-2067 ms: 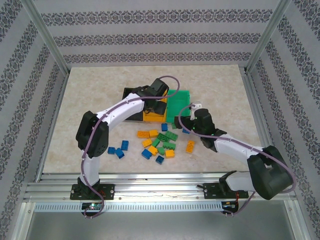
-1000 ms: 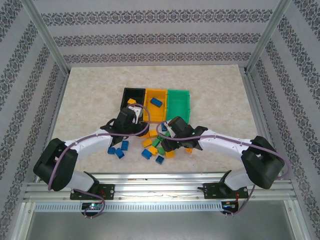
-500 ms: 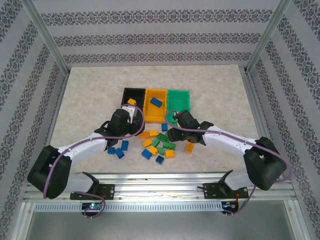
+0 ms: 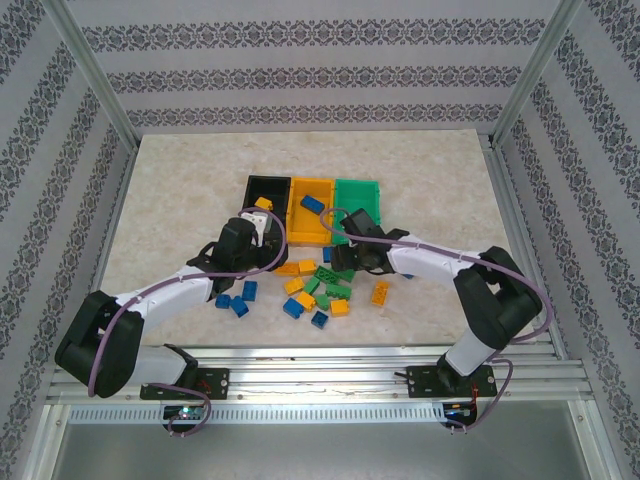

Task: Sort the legos into containers by color
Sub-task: Pick up the lego from the center of the table.

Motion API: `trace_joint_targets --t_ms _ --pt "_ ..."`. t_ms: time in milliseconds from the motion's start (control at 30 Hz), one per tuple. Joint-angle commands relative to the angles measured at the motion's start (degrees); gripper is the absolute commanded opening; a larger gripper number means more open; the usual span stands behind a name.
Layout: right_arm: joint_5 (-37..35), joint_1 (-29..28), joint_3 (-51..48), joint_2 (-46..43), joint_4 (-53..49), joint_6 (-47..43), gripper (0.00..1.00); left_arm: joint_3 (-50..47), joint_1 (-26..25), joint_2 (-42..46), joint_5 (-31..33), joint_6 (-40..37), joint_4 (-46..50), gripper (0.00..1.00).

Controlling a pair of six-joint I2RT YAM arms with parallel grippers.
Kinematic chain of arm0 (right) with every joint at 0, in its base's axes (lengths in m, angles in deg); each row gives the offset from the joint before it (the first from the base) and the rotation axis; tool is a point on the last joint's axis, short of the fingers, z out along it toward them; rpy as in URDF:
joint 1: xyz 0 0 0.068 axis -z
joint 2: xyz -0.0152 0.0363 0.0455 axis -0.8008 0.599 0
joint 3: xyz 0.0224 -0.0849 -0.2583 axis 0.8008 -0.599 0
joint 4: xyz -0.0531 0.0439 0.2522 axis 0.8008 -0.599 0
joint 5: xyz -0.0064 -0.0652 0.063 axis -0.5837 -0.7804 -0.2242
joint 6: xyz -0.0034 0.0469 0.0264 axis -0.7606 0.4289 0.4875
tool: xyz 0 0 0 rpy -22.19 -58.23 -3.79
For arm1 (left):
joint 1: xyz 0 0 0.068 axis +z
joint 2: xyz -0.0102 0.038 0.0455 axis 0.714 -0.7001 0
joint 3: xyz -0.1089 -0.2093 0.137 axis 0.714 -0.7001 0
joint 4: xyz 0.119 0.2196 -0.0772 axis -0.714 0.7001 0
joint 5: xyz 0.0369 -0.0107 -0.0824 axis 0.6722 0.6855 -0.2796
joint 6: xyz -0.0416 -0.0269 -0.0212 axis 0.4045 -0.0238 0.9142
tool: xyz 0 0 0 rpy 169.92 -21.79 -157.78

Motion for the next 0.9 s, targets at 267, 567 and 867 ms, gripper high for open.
trace_joint_targets --t_ms 267,567,867 --pt "-9.0 -0.2 4.3 6.3 -1.5 0.4 0.63 -1.2 1.9 -0.3 -1.3 0.5 -3.1 0.60" --pt "-9.3 -1.7 7.3 10.4 -2.1 -1.6 0.49 -0.6 2.0 -2.6 -2.5 0.8 -3.3 0.60" --pt "-10.6 -2.9 7.2 9.4 -3.4 -1.8 0.31 -0.9 2.5 -2.1 -2.7 0.7 -3.3 0.60"
